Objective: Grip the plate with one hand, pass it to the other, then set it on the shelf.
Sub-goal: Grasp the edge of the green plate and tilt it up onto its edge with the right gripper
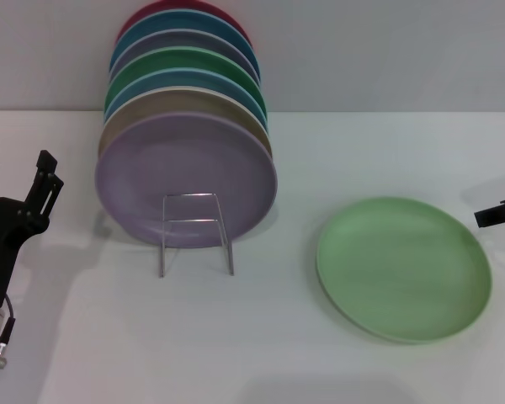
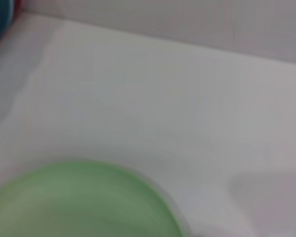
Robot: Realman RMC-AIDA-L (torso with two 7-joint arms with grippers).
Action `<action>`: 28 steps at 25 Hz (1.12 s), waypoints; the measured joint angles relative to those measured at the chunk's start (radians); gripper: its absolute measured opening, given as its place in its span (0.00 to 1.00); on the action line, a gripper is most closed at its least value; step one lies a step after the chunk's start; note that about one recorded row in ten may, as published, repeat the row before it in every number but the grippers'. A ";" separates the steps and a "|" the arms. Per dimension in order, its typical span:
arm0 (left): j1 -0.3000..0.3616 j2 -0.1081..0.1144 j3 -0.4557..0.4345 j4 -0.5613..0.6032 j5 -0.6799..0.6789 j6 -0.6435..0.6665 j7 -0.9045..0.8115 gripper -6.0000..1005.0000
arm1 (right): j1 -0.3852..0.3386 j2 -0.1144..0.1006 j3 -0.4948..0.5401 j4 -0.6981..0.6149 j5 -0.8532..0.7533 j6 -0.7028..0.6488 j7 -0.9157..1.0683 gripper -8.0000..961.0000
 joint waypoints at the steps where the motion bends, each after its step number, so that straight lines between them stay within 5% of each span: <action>1: -0.002 0.000 0.001 0.000 0.000 0.000 0.000 0.83 | 0.009 0.000 0.004 -0.019 -0.011 0.000 0.000 0.66; 28: -0.028 0.003 0.002 0.011 0.001 -0.002 0.000 0.83 | 0.097 0.006 0.011 -0.213 -0.011 -0.056 -0.009 0.66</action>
